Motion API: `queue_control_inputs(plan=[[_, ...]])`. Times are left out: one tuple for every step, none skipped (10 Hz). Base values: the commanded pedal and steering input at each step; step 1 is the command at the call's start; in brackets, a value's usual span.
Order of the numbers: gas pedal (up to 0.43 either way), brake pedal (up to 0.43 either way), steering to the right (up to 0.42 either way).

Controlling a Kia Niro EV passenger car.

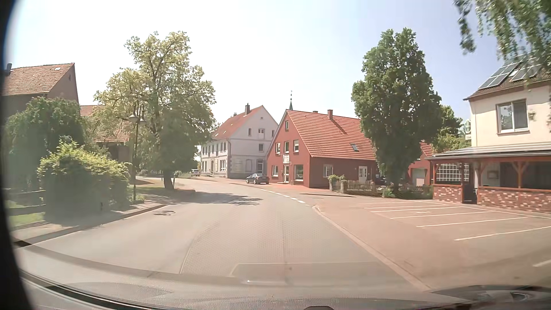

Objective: Follow the waypoints while adhering to traffic rules and regulations

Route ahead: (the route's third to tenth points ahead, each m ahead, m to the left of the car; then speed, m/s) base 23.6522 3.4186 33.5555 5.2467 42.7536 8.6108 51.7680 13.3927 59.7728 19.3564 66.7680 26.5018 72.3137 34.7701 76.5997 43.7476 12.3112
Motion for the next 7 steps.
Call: queue_control_inputs(plan=[[0.177, 0.0, -0.023], [0.157, 0.0, -0.023], [0.157, 0.0, -0.023], [0.157, 0.0, -0.025], [0.157, 0.0, -0.026], [0.157, 0.0, -0.029], [0.157, 0.0, -0.029]])
